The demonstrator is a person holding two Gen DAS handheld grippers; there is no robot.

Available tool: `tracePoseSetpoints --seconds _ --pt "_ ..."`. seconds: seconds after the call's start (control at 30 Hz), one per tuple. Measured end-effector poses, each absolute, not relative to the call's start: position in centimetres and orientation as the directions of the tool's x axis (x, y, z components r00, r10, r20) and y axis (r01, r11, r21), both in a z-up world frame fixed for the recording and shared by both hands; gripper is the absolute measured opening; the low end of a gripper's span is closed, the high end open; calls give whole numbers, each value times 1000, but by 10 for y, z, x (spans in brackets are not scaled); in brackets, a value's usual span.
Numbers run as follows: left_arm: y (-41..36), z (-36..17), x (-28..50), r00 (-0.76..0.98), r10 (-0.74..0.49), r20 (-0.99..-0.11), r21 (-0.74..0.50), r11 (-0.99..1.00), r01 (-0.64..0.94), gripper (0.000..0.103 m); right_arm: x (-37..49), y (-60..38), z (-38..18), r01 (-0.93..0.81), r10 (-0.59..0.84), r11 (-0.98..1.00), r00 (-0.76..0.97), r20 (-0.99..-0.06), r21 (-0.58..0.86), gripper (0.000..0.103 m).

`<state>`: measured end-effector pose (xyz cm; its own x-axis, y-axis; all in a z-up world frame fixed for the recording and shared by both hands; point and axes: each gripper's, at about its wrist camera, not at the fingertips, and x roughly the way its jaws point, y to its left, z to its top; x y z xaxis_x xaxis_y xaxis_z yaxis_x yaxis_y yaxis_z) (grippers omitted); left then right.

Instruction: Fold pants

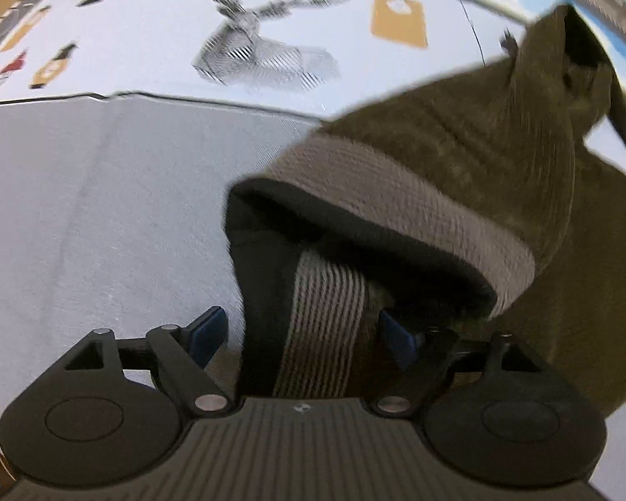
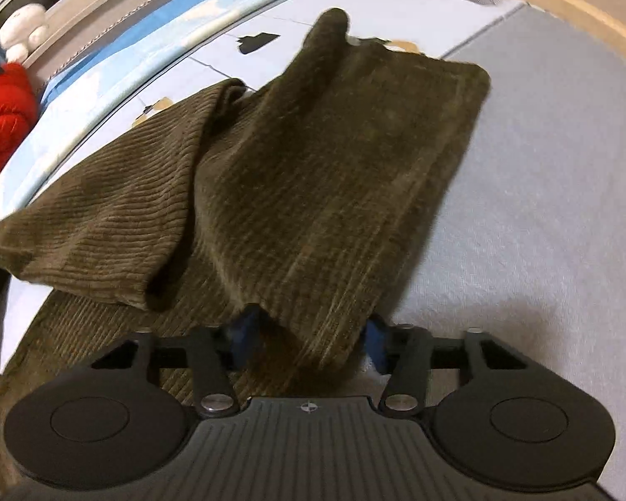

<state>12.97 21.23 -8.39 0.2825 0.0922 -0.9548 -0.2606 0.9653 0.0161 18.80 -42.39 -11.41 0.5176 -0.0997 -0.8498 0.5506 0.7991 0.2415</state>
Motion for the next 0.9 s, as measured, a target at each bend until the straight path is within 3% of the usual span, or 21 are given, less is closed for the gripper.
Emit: tracePoseSetpoints --seconds 0.13,0.23,0.33,0.6,0.77,0.9 --pt "202 -83 126 333 93 -938 33 983 -180 65 184 -423 -107 555 -129 804 512 -850 213 13" --pt "199 -77 120 360 101 -927 51 988 -146 46 175 -423 -98 528 -133 825 526 -840 200 10" --pt "196 -66 109 403 100 -910 62 992 -108 35 163 -425 -91 492 -123 851 529 -840 185 9" --pt "194 -43 82 498 89 -863 90 996 -22 30 129 -430 -87 409 -33 895 461 -887 179 8" --pt "220 -34 68 494 93 -864 64 995 -76 29 119 -432 -92 330 91 917 371 -924 223 8" --pt "232 -38 64 458 171 -872 129 984 -123 31 118 -425 -96 208 218 937 274 -937 279 11"
